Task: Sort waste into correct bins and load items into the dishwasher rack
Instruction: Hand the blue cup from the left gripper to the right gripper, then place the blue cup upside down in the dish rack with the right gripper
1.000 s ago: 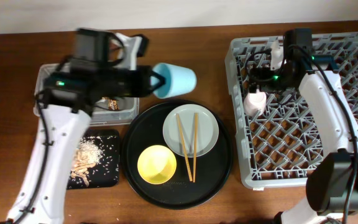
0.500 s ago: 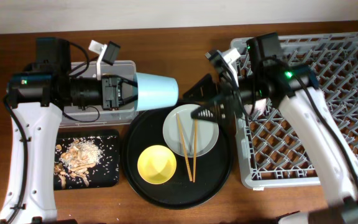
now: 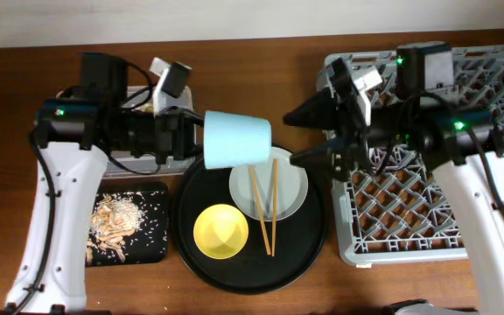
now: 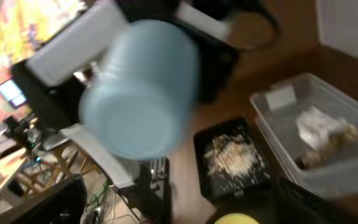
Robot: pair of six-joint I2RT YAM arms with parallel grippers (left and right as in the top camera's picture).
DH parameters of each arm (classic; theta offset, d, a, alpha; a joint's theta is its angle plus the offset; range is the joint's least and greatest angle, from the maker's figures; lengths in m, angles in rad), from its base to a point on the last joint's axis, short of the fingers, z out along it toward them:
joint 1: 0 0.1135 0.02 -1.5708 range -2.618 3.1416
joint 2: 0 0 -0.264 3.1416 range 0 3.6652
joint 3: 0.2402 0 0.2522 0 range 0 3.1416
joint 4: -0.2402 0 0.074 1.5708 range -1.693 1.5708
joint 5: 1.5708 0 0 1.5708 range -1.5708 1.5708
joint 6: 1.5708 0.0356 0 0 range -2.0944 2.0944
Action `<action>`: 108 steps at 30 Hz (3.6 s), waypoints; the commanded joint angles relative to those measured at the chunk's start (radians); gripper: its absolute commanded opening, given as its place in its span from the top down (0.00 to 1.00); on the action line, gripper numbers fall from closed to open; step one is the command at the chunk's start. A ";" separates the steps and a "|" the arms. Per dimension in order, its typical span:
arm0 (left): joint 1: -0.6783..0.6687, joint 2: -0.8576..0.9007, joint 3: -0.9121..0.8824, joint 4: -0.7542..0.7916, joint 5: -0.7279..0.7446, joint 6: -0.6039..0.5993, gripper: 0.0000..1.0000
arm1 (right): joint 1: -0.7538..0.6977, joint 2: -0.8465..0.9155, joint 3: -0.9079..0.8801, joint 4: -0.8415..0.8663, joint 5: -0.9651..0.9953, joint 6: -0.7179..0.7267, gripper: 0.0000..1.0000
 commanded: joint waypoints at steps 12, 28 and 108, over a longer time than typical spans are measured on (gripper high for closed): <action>-0.123 -0.018 0.002 0.028 -0.011 0.084 1.00 | 0.122 0.002 0.005 0.042 -0.071 -0.013 0.03; -0.103 -0.018 0.002 0.157 -0.097 0.041 1.00 | 0.127 0.003 0.005 0.006 0.045 -0.010 0.01; 0.118 -0.018 0.002 0.148 -0.381 0.015 0.80 | 0.165 0.014 0.005 0.034 0.568 0.269 0.38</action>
